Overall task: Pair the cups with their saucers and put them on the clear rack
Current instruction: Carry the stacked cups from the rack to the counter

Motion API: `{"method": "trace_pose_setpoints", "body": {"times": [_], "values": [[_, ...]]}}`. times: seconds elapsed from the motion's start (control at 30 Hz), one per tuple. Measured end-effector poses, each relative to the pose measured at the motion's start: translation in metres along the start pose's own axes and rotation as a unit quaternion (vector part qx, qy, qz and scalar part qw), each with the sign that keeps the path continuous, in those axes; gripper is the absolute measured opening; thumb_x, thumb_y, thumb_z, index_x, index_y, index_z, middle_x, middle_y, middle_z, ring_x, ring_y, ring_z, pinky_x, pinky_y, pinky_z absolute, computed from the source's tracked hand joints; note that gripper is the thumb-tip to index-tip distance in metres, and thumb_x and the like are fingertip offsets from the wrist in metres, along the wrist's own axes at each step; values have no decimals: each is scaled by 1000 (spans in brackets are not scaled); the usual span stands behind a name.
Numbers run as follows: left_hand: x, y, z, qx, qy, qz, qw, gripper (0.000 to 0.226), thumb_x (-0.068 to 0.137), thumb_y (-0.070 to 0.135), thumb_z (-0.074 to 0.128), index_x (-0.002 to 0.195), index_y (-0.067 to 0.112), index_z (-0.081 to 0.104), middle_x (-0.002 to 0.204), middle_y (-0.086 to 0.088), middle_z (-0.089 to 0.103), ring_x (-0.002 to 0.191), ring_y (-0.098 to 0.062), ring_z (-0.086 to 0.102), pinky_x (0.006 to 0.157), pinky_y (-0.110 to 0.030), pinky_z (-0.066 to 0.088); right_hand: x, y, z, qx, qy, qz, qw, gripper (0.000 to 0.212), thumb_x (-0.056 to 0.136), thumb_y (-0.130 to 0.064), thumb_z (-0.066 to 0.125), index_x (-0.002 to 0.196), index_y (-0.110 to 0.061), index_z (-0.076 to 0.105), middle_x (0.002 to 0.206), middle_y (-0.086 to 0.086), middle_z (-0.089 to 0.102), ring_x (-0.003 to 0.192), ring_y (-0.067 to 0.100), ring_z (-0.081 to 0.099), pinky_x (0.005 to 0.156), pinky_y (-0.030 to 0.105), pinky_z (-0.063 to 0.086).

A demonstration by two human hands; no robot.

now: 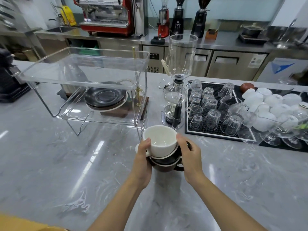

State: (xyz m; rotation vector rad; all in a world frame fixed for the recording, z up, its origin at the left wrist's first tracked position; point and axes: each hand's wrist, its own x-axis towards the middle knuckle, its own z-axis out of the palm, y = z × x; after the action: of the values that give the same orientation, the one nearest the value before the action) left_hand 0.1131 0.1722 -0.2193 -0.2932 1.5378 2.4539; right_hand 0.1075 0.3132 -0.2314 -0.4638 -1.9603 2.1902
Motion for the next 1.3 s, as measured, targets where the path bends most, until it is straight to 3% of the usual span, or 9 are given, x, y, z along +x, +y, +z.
{"method": "trace_pose_setpoints", "body": {"times": [0.1, 0.27, 0.43, 0.7, 0.9, 1.1, 1.3], "values": [[3, -5, -1, 0, 2, 0, 1000, 75, 62, 55, 65, 121, 9, 70, 117, -19, 75, 105, -25, 70, 92, -37, 51, 2, 3, -1, 6, -1, 1, 1000, 48, 70, -59, 65, 99, -22, 79, 95, -9, 78, 89, 5, 68, 82, 26, 50], [12, -13, 0, -2, 4, 3, 1000, 82, 62, 55, 65, 129, 8, 64, 118, -17, 74, 106, -23, 69, 88, -34, 51, 11, 11, -5, 8, -4, -8, 1000, 51, 71, -58, 65, 97, -17, 78, 87, -12, 75, 83, 4, 65, 77, 23, 47], [21, -20, -2, 2, 7, -2, 1000, 72, 61, 56, 65, 117, 12, 71, 109, -12, 78, 100, -19, 72, 87, -34, 51, 16, 17, -8, 10, -6, -14, 1000, 42, 76, -53, 64, 97, -20, 78, 91, -11, 77, 83, -2, 67, 74, 17, 48], [23, -29, -6, 13, 11, 8, 1000, 81, 62, 57, 63, 127, 8, 64, 112, -12, 77, 104, -21, 70, 92, -36, 50, 16, 22, -8, 20, -5, -19, 1000, 21, 78, -44, 64, 89, -29, 76, 90, -18, 76, 83, -9, 66, 69, 7, 50], [19, -34, -6, 29, 17, 23, 999, 84, 64, 57, 62, 129, 4, 63, 117, -18, 74, 110, -26, 68, 100, -42, 49, 14, 23, -9, 15, -12, -32, 999, 34, 71, -52, 64, 89, -25, 75, 85, -17, 75, 79, -8, 65, 69, 7, 49], [12, -34, -8, 22, 26, 26, 999, 88, 63, 54, 62, 131, -1, 60, 130, -30, 66, 116, -32, 63, 108, -48, 43, 10, 23, -11, 2, -31, -41, 999, 17, 79, -39, 64, 89, -28, 73, 84, -21, 75, 76, -11, 64, 68, 6, 49], [6, -30, -9, 40, 21, 33, 998, 83, 66, 54, 61, 129, 0, 63, 128, -25, 68, 118, -30, 63, 106, -42, 46, 10, 23, -14, -17, -50, -44, 998, 9, 91, -26, 67, 91, -32, 73, 87, -24, 74, 80, -10, 64, 69, 5, 48]]}}
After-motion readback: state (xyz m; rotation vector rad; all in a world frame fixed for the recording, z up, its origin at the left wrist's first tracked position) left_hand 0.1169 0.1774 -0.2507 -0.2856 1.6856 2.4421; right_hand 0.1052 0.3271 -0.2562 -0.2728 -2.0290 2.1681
